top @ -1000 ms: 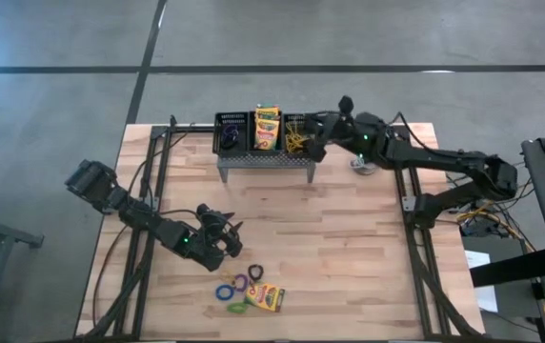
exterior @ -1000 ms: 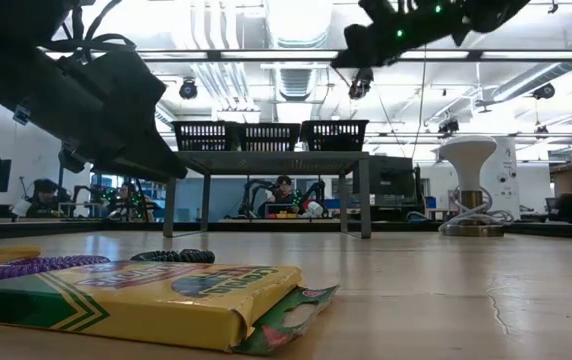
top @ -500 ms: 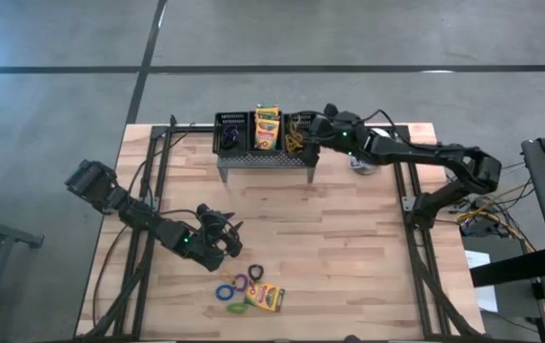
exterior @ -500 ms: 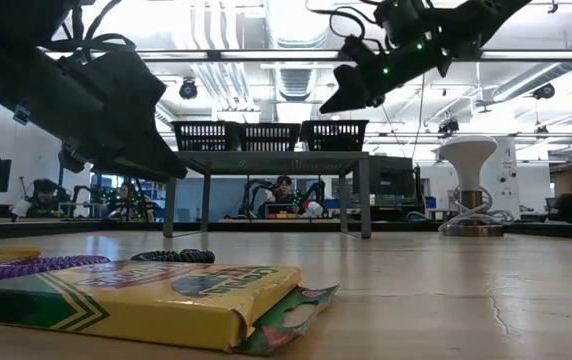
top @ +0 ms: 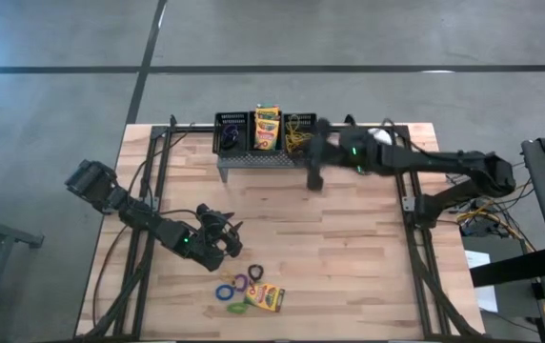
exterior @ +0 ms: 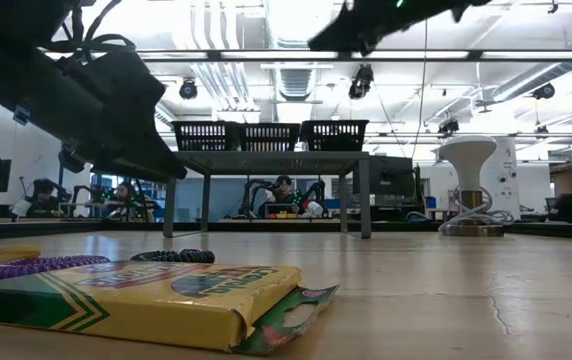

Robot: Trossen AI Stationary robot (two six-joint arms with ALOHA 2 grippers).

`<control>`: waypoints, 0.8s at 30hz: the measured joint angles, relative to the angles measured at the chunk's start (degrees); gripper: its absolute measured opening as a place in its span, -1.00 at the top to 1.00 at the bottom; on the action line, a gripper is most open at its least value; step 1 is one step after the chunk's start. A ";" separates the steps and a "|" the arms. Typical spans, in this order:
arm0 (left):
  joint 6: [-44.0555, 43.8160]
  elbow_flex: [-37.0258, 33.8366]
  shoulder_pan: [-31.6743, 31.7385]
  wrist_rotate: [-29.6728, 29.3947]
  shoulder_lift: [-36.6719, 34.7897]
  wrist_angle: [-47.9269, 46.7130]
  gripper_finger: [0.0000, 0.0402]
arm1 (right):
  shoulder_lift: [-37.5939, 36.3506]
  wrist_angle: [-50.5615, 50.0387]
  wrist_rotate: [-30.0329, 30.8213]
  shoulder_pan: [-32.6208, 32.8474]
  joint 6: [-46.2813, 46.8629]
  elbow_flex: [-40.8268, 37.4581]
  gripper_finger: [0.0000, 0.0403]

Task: Pick & Place Office Desk Supplies
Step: Put the black spring keychain into the left black basket on the shelf

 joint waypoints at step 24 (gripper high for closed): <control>9.14 0.00 0.65 1.08 -0.04 9.34 0.02 | 17.96 45.17 -0.38 25.03 2.31 -31.62 0.61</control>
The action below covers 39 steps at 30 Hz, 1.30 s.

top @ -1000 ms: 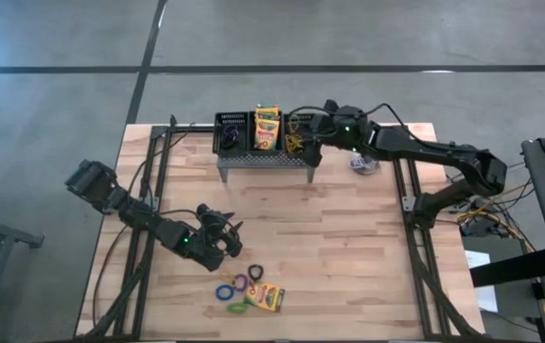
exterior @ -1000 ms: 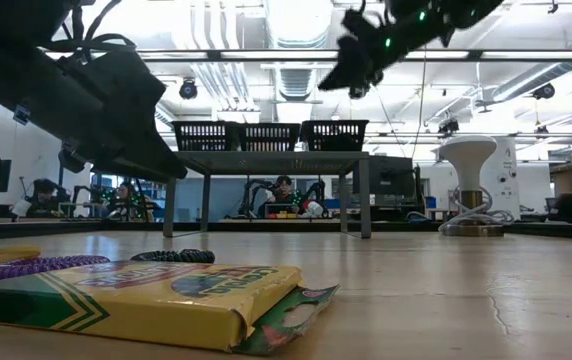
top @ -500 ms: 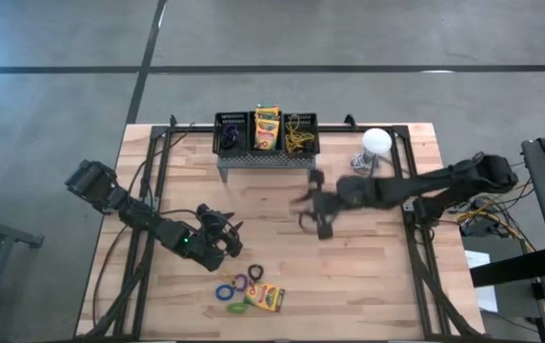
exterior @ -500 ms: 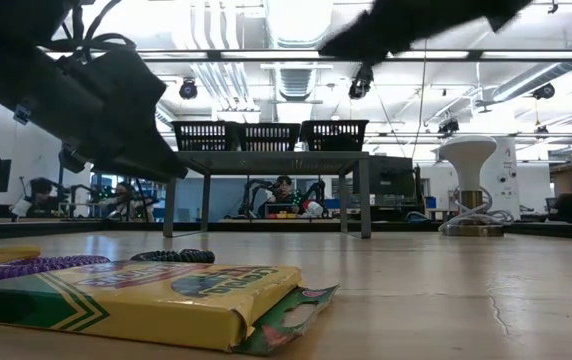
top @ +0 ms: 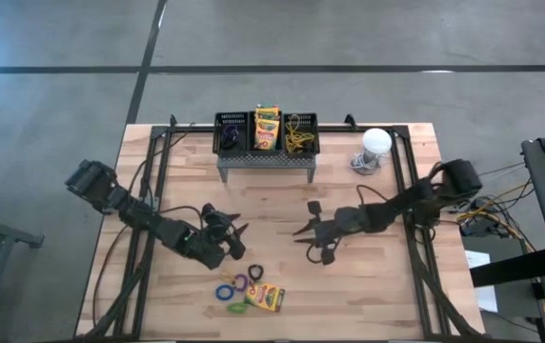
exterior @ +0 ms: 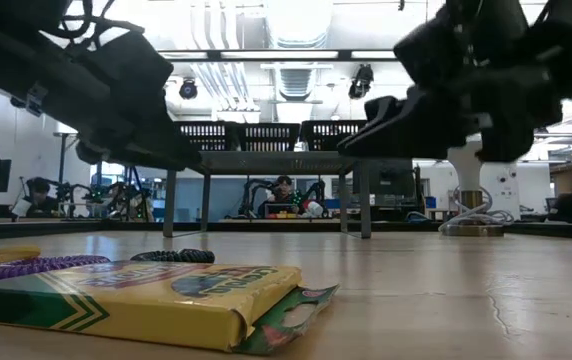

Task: Pick & Place Office Desk Supplies
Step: Put the black spring keychain into the left black basket on the shelf

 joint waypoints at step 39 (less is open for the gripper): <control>22.73 13.40 1.14 41.39 16.87 -2.25 0.49 | 4.99 -30.83 0.47 0.01 -0.75 15.46 0.62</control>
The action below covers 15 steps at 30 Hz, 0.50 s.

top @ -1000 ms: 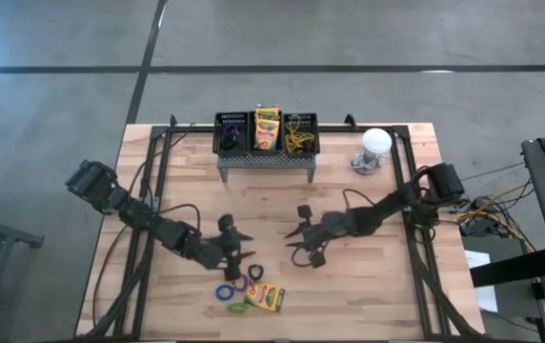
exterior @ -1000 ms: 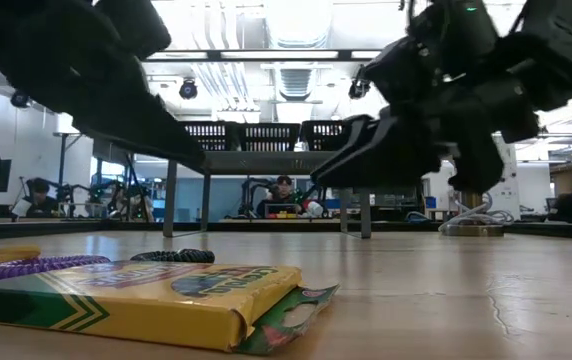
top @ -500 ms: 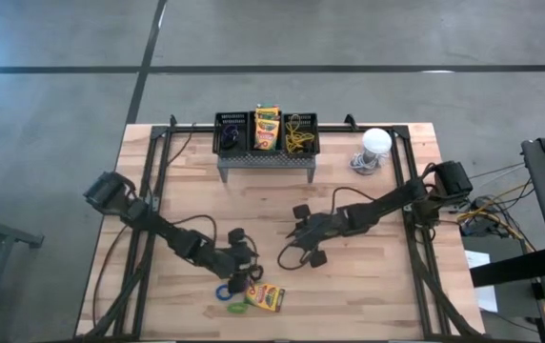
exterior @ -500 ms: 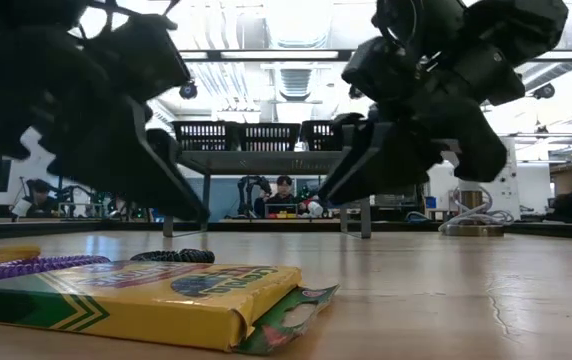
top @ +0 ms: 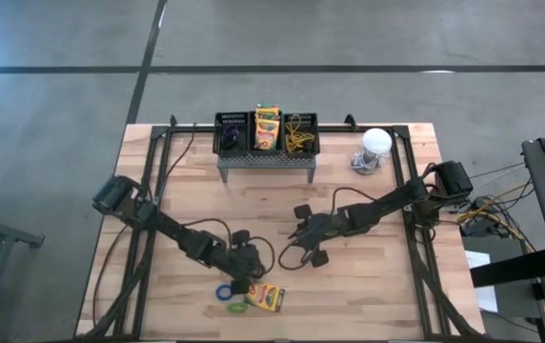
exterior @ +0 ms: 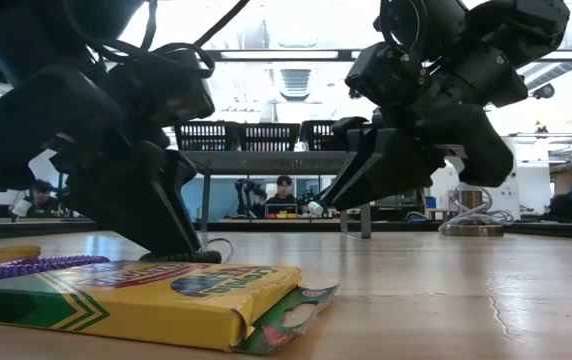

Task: Pick & Place Office Desk Supplies
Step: Put the black spring keychain into the left black basket on the shelf

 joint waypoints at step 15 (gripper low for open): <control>5.39 5.54 -0.10 -16.88 -13.37 -19.85 0.91 | 0.00 -0.13 0.02 0.00 -0.14 -0.01 0.61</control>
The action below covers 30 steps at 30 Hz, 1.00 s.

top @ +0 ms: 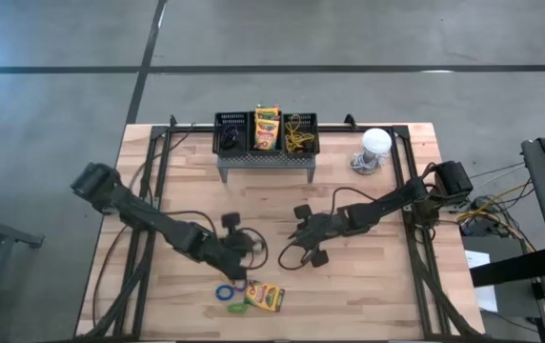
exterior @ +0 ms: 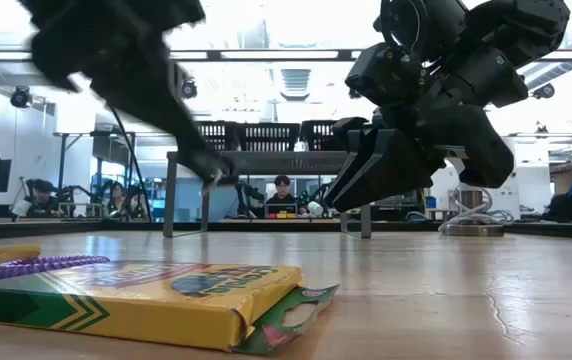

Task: Pick & Place Office Desk Supplies
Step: Put the black spring keychain into the left black basket on the shelf

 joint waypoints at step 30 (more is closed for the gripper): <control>13.86 5.54 52.02 2.38 -21.84 -9.07 0.71 | 0.00 -0.10 0.06 -0.02 -0.04 -0.04 0.67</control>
